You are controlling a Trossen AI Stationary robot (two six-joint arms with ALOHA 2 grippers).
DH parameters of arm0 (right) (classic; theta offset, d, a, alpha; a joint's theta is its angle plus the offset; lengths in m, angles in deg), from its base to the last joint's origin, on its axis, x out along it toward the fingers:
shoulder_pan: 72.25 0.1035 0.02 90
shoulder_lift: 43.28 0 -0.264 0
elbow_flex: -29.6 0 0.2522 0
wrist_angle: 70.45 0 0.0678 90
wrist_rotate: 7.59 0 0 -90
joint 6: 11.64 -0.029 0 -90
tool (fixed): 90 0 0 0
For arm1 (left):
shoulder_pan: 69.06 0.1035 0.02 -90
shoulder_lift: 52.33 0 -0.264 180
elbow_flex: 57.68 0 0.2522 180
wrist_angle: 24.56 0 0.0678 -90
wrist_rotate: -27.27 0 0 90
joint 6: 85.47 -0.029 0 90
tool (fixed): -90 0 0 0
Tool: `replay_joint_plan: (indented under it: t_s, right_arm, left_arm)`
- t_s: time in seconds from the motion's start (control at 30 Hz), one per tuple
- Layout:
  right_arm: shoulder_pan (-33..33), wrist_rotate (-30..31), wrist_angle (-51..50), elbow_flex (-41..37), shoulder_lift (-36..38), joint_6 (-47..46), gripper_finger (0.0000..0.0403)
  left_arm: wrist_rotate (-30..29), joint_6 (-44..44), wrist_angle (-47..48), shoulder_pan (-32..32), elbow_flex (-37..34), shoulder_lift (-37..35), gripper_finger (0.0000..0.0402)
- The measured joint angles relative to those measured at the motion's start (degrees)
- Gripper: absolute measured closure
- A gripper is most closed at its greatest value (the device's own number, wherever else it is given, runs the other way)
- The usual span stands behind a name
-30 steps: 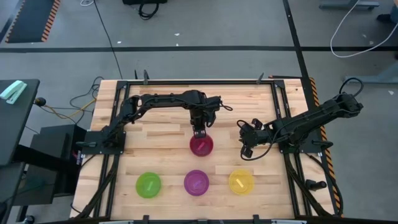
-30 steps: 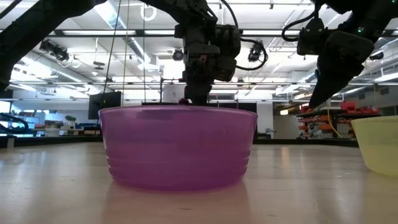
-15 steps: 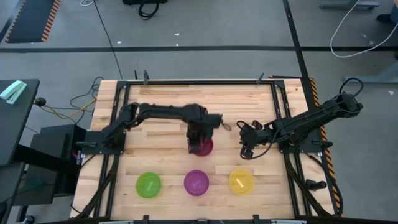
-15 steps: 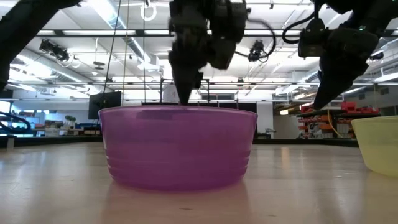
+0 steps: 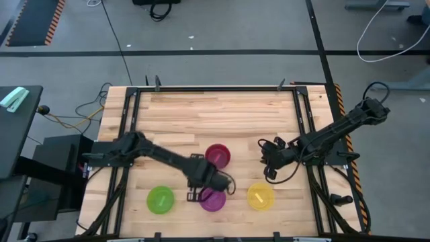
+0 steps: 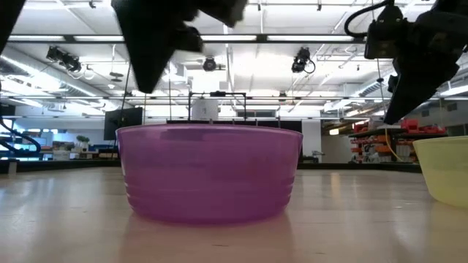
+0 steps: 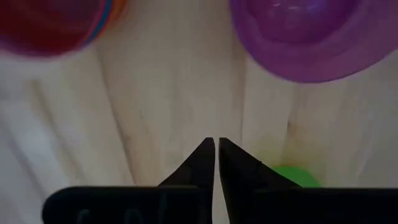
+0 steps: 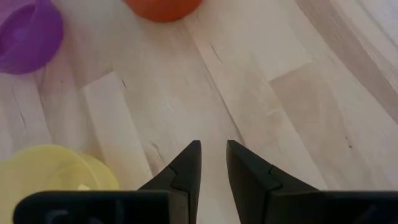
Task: Nest bowls inside each other
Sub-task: Stack the green bowl on top of the red bowl
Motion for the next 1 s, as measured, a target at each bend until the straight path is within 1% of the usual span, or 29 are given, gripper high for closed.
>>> replay_joint_plan:
  t_s: [0.13, 0.3, 0.47, 0.6, 0.87, 1.0]
  right_arm:
    - [1.6, 0.5, 0.0, 0.0, 0.0, -1.6, 0.0319]
    - [3.0, 2.0, 0.0, 0.0, 0.0, -2.4, 0.0319]
    - [3.1, 2.6, 0.0, 0.0, 0.0, -2.8, 0.0319]
    - [3.1, 2.6, 0.0, 0.0, 0.0, -2.7, 0.0319]
    - [3.1, 2.6, 0.2, 0.0, 0.0, -1.1, 0.0319]
    - [3.1, 1.8, 0.5, 0.0, 0.0, 0.9, 0.0319]
  left_arm:
    - [-3.6, 7.3, 2.8, -5.0, 0.0, 0.0, 0.0368]
    - [-5.6, 14.1, 3.1, -10.5, 0.0, 0.0, 0.0378]
    - [-8.3, 23.5, 5.7, -14.6, -0.1, -0.2, 0.0389]
    - [-9.9, 30.1, 5.5, -17.7, -0.1, -2.2, 0.0392]
    - [-16.7, 45.5, 5.5, -24.1, -0.1, -7.2, 0.0387]
    - [-17.8, 52.9, 5.5, -26.1, -0.1, -7.9, 0.0395]
